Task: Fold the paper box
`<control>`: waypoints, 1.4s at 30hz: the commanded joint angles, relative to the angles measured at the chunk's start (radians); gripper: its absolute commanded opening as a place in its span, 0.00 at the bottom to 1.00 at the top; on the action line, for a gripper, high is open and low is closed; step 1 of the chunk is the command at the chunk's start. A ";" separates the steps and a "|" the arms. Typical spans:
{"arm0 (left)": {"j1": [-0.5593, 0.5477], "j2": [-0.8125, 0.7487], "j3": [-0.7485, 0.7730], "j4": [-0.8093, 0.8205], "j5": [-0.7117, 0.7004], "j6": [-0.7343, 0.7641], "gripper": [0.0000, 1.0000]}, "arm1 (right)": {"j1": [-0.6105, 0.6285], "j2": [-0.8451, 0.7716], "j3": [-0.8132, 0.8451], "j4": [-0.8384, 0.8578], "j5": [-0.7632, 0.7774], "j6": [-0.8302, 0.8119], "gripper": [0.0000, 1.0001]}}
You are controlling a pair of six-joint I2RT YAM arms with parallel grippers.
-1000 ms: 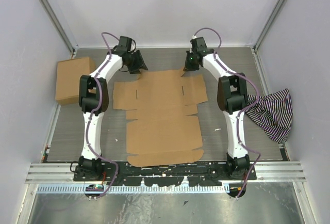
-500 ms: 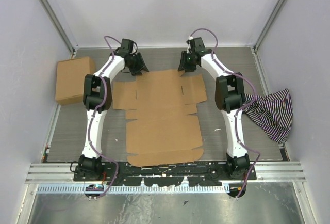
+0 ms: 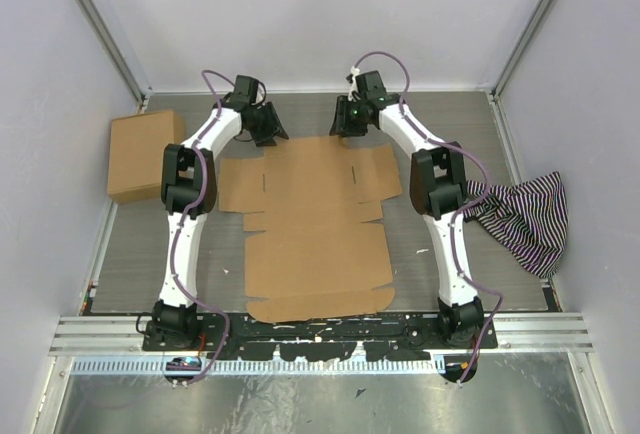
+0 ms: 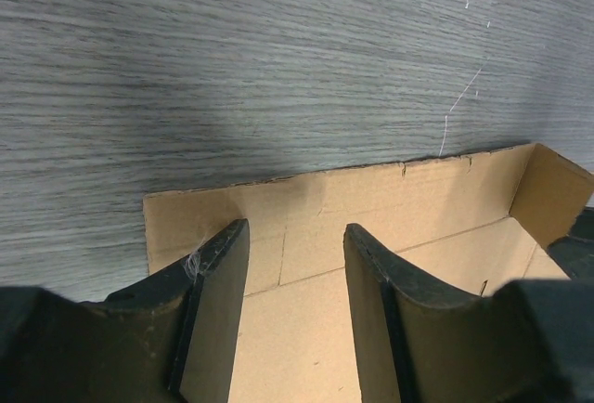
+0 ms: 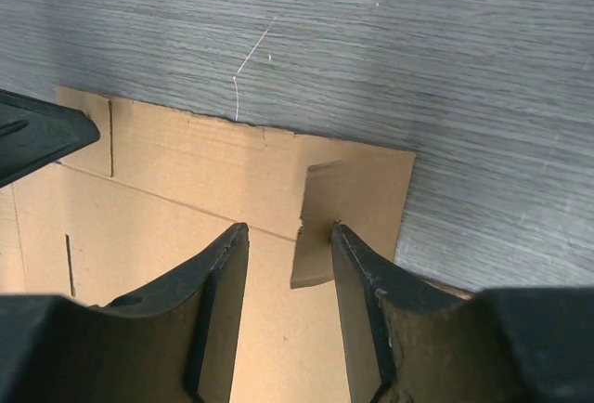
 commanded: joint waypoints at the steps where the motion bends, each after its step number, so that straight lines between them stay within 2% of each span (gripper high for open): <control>1: -0.003 0.005 -0.036 -0.034 -0.008 0.010 0.53 | 0.007 0.052 0.051 0.025 -0.024 0.014 0.47; 6: -0.003 -0.007 -0.056 -0.034 0.002 0.013 0.53 | 0.013 0.150 0.087 -0.012 -0.039 0.019 0.47; 10: 0.002 -0.013 -0.046 -0.056 0.003 0.023 0.54 | 0.015 0.155 0.062 -0.014 -0.026 0.030 0.47; 14: 0.028 -0.048 -0.027 -0.077 0.014 0.025 0.57 | 0.014 0.089 0.027 0.021 -0.006 0.029 0.47; 18: 0.066 -0.151 -0.039 -0.094 0.014 0.031 0.61 | 0.013 -0.027 0.010 0.058 0.020 0.018 0.48; 20: 0.078 -0.225 -0.065 -0.103 0.003 0.041 0.62 | 0.007 -0.097 -0.002 0.074 0.052 0.015 0.50; 22: 0.082 -0.314 -0.110 -0.111 -0.026 0.052 0.64 | -0.003 -0.180 -0.025 0.083 0.090 0.018 0.57; 24: 0.083 -0.425 -0.207 -0.099 -0.047 0.054 0.67 | -0.013 -0.271 -0.068 0.081 0.136 0.022 0.64; 26: 0.083 -0.544 -0.333 -0.066 -0.051 0.039 0.69 | -0.024 -0.392 -0.147 0.064 0.194 0.026 0.79; 28: 0.083 -0.686 -0.501 -0.020 -0.051 0.016 0.70 | -0.039 -0.491 -0.253 0.029 0.225 0.026 0.84; 31: 0.082 -0.873 -0.773 0.069 -0.061 -0.041 0.71 | -0.051 -0.650 -0.516 0.027 0.265 0.045 0.84; 32: 0.080 -0.929 -0.868 0.103 -0.059 -0.060 0.71 | -0.053 -0.699 -0.652 0.047 0.266 0.051 0.84; 35: 0.071 -1.058 -1.088 0.173 -0.036 -0.103 0.71 | -0.052 -0.834 -0.921 0.122 0.245 0.076 0.82; 39: 0.053 -1.149 -1.254 0.212 -0.034 -0.116 0.71 | -0.053 -0.936 -1.154 0.213 0.228 0.114 0.79; 42: 0.052 -1.169 -1.312 0.222 -0.021 -0.117 0.71 | -0.052 -0.967 -1.240 0.245 0.179 0.133 0.79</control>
